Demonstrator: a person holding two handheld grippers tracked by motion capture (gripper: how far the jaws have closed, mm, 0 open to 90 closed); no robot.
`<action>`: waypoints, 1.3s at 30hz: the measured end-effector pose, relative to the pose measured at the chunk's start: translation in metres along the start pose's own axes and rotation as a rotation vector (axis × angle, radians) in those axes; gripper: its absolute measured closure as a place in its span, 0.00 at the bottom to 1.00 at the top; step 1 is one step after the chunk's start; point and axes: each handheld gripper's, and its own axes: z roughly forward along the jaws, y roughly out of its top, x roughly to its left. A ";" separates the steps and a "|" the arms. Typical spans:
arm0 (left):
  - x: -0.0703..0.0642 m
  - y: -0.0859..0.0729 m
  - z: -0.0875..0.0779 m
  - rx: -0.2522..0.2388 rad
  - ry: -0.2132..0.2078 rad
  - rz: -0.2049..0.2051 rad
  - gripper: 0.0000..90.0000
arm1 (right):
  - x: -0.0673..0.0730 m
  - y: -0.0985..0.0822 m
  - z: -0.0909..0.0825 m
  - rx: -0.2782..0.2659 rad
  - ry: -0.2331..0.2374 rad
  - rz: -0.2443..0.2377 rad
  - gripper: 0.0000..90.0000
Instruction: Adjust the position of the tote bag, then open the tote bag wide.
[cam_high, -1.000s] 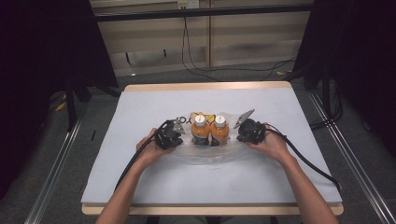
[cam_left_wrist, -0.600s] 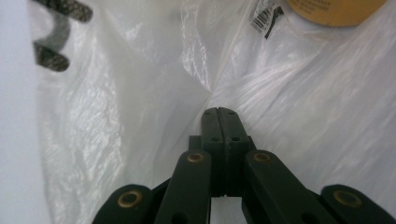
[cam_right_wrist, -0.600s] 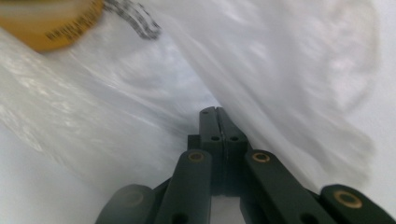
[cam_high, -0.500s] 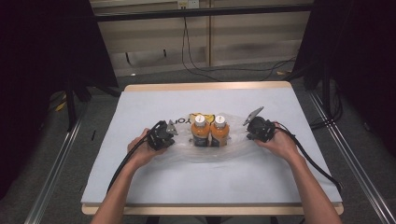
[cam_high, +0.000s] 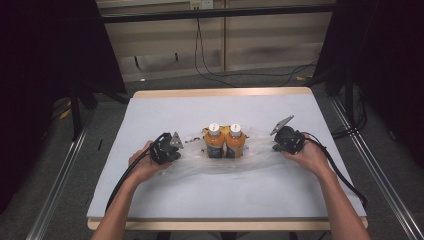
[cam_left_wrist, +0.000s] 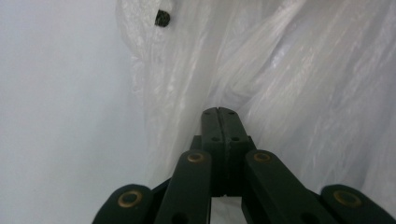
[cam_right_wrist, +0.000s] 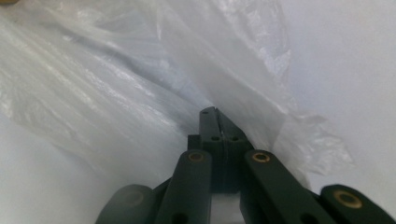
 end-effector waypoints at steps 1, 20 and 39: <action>0.001 -0.002 -0.001 0.000 0.002 -0.010 1.00 | 0.001 -0.002 -0.001 -0.004 0.003 0.006 1.00; 0.020 -0.026 -0.004 -0.060 -0.013 -0.094 1.00 | -0.001 -0.009 -0.003 -0.030 0.017 -0.018 1.00; 0.031 -0.036 -0.008 -0.178 -0.110 -0.233 1.00 | -0.005 -0.011 -0.003 -0.114 0.068 0.033 1.00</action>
